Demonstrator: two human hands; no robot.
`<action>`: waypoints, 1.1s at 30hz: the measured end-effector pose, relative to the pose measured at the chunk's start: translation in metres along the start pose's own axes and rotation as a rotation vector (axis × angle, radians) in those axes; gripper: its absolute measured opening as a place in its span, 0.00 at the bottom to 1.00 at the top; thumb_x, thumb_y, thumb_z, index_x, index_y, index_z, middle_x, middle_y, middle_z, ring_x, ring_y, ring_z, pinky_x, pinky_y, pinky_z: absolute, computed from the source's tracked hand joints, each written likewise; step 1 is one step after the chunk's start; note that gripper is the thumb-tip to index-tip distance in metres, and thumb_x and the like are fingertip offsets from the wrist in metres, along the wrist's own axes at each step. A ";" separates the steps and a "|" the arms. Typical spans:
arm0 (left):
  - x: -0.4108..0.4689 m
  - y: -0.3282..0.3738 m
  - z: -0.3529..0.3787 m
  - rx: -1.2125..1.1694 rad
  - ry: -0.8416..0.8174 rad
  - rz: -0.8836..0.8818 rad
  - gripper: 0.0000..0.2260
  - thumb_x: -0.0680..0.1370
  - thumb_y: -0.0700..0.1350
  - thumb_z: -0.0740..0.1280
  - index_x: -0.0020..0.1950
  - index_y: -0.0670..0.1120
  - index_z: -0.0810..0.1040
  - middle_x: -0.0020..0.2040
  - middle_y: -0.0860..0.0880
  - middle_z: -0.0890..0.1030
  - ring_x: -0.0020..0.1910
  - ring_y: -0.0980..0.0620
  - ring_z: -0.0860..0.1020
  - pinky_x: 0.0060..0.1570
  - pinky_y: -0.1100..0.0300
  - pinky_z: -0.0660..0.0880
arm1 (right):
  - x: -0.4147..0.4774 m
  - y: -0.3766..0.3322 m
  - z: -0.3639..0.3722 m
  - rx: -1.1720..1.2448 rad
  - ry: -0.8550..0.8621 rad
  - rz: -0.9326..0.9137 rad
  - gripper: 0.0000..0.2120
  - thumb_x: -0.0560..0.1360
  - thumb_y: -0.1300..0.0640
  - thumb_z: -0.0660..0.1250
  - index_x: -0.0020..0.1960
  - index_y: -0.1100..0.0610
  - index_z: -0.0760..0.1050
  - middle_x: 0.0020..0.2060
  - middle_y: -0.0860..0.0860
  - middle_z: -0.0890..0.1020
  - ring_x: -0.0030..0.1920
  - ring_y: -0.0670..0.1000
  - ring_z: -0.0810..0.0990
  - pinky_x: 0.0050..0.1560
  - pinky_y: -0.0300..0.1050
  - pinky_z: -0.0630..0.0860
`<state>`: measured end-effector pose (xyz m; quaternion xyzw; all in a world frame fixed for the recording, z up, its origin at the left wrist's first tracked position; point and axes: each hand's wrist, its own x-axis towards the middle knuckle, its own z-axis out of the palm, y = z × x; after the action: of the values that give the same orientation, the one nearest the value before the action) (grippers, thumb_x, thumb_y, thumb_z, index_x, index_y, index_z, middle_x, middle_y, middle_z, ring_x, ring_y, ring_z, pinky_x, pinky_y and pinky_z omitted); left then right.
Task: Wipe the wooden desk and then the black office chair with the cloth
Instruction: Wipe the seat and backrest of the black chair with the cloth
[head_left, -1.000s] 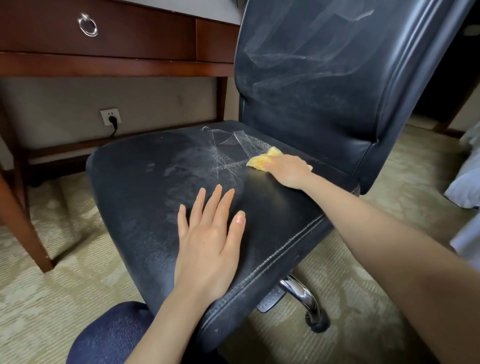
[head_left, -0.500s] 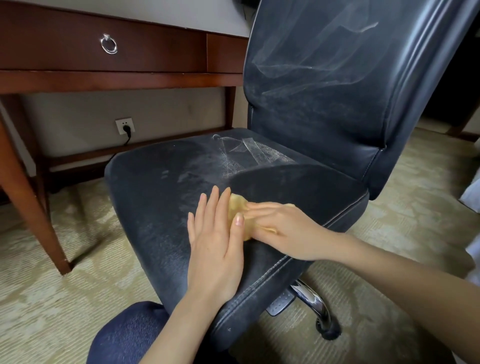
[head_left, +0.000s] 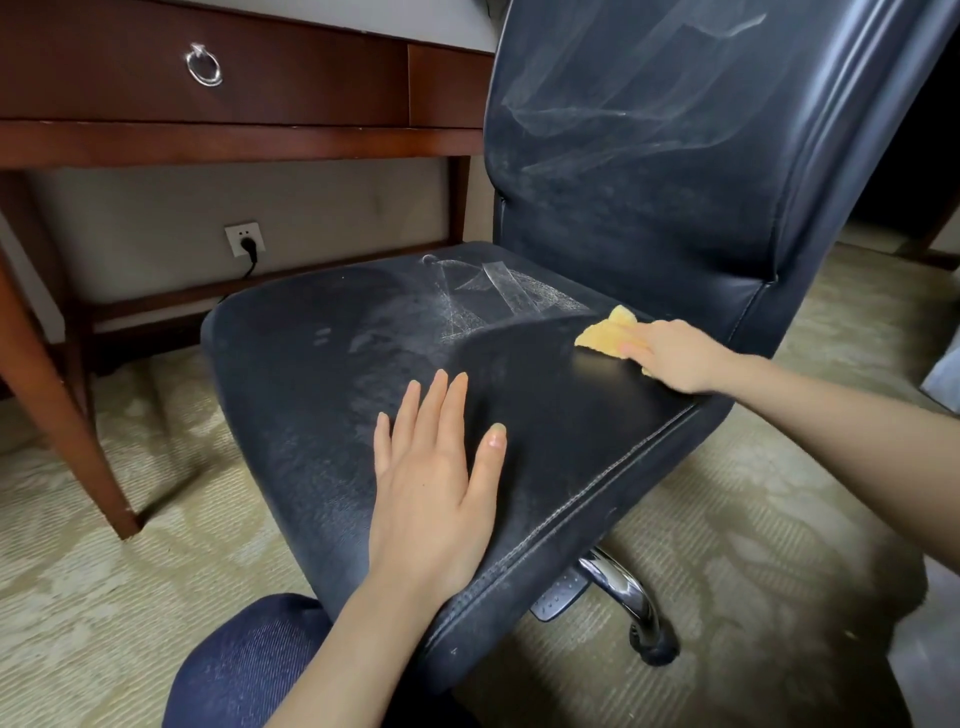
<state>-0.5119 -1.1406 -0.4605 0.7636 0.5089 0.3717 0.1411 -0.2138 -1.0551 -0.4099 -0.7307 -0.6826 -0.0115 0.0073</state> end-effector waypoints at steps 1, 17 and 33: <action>0.000 0.000 0.000 0.001 0.004 0.003 0.30 0.77 0.62 0.41 0.77 0.54 0.52 0.77 0.58 0.52 0.75 0.60 0.42 0.73 0.60 0.34 | 0.010 0.004 0.000 -0.004 -0.004 0.049 0.16 0.82 0.53 0.52 0.61 0.58 0.73 0.53 0.61 0.78 0.52 0.62 0.75 0.52 0.52 0.69; 0.000 0.001 -0.001 -0.265 0.094 -0.016 0.23 0.79 0.55 0.48 0.73 0.53 0.64 0.73 0.59 0.62 0.70 0.70 0.51 0.75 0.58 0.47 | -0.009 -0.061 0.018 0.215 0.133 -0.186 0.16 0.81 0.51 0.54 0.64 0.48 0.76 0.66 0.45 0.74 0.66 0.53 0.70 0.63 0.54 0.67; 0.014 -0.040 -0.041 -0.311 0.056 0.127 0.18 0.80 0.52 0.52 0.68 0.52 0.71 0.73 0.54 0.66 0.73 0.60 0.60 0.71 0.64 0.54 | -0.132 -0.136 0.030 0.463 0.184 -0.618 0.15 0.76 0.43 0.59 0.61 0.40 0.75 0.64 0.36 0.73 0.70 0.38 0.63 0.70 0.45 0.60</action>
<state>-0.5651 -1.1174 -0.4507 0.7525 0.3996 0.4753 0.2195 -0.3586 -1.1770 -0.4445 -0.4659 -0.8513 0.0755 0.2293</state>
